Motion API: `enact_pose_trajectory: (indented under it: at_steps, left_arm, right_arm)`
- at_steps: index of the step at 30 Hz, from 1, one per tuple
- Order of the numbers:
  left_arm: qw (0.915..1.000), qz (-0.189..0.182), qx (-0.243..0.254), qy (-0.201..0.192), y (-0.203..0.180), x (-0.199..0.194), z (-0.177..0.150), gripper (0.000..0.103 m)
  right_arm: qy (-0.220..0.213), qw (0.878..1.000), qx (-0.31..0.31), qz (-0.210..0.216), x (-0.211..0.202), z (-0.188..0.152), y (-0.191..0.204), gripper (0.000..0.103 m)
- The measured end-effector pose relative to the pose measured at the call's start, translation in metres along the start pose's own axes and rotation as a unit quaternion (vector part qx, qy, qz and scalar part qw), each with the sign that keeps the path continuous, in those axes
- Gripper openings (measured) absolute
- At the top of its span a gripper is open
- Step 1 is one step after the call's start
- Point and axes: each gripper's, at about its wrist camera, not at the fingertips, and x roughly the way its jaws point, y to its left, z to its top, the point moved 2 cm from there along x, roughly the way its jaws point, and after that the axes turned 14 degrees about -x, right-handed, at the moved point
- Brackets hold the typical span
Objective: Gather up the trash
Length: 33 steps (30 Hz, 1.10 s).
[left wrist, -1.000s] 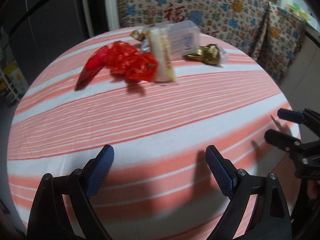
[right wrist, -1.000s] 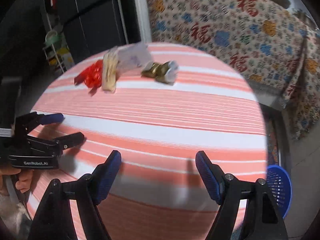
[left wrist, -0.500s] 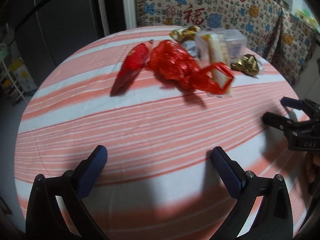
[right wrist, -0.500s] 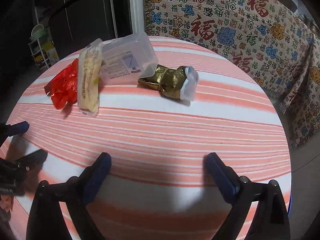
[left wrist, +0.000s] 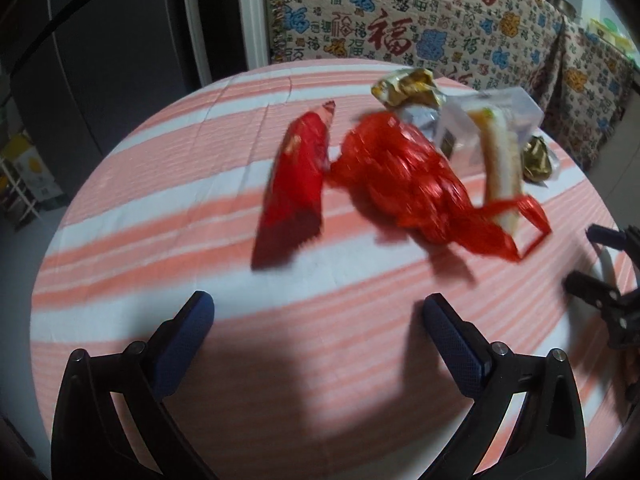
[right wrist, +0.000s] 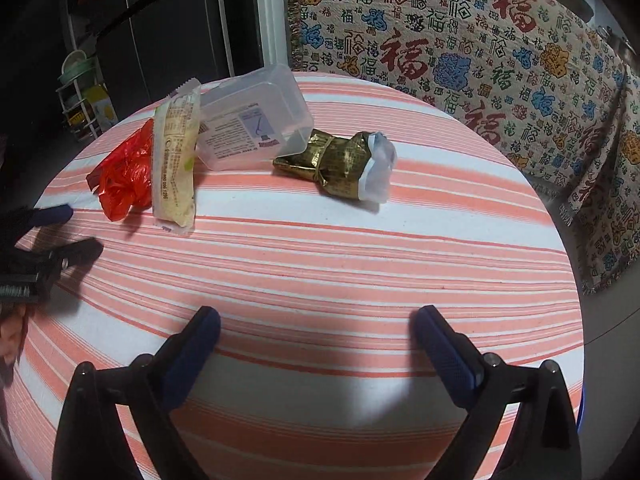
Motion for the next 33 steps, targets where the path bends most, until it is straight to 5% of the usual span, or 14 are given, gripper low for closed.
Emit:
enact_pose_trajectory:
  at_steps: [8,11,17,18,19,20,27,33]
  left_arm:
    - [0.9995,-0.016,0.027,0.004,0.003,0.027,0.040,0.102]
    - [0.9993,-0.020,0.032,-0.001,0.003,0.029,0.047,0.093]
    - [0.9981,-0.035,0.049,-0.013,-0.002,0.028,0.054,0.060]
    - [0.9979,-0.038,0.050,-0.015,-0.002,0.026,0.053,0.041]
    - [0.9977,-0.042,0.051,-0.016,-0.002,0.024,0.053,0.028]
    - [0.9978,-0.040,0.051,-0.016,-0.003,0.023,0.052,0.027]
    - [0.9998,-0.011,-0.014,-0.008,0.011,-0.008,0.018,0.026]
    - [0.9987,-0.010,-0.050,-0.002,0.011,-0.049,-0.042,0.028]
  right_arm:
    - [0.002,1.000,-0.010,0.005,0.004,0.000,-0.022,0.101]
    - [0.010,0.999,-0.027,0.020,0.019,0.017,-0.047,0.100]
    - [-0.014,0.996,-0.075,0.048,0.035,0.063,-0.059,0.098]
    - [-0.020,0.995,-0.078,0.053,0.036,0.069,-0.058,0.092]
    - [-0.020,0.995,-0.081,0.059,0.040,0.075,-0.057,0.062]
    - [-0.013,0.994,-0.082,0.066,0.043,0.077,-0.055,0.047]
    - [-0.009,0.999,-0.022,0.045,0.026,0.051,-0.060,0.046]
    - [-0.006,0.999,0.042,0.015,-0.008,0.007,-0.054,0.046]
